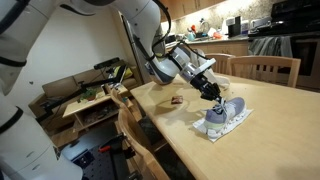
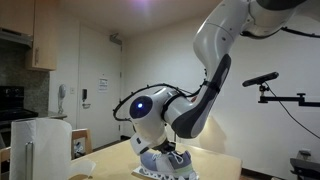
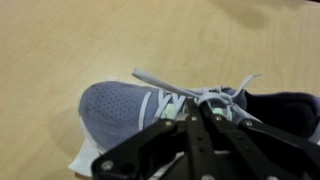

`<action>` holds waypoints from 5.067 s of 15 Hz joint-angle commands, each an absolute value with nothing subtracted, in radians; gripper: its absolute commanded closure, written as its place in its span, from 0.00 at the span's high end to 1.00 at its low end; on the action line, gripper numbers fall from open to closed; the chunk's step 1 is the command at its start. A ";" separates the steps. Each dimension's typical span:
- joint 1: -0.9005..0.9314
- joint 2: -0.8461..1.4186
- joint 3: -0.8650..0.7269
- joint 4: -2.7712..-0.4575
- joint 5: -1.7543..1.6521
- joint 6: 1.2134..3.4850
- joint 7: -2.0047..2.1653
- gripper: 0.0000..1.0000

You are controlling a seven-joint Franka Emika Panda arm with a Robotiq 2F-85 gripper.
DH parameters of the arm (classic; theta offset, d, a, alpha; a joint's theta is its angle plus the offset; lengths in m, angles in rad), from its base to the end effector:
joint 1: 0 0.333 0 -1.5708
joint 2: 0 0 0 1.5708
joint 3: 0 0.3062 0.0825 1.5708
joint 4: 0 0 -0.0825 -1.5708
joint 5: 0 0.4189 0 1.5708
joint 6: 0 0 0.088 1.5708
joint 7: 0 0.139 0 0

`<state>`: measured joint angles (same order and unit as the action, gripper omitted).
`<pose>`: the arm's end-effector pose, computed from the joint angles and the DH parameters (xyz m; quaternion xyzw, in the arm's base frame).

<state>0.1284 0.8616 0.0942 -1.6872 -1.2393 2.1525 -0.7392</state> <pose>0.6509 0.0818 0.0294 0.5413 0.7336 -0.2436 0.3309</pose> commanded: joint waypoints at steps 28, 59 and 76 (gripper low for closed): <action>0.136 0.858 0.088 -1.622 -1.158 2.083 -0.686 0.01; 0.221 0.869 0.089 -1.623 -1.242 1.923 -0.874 1.00; 0.218 0.829 0.154 -1.776 -1.357 1.949 -0.920 1.00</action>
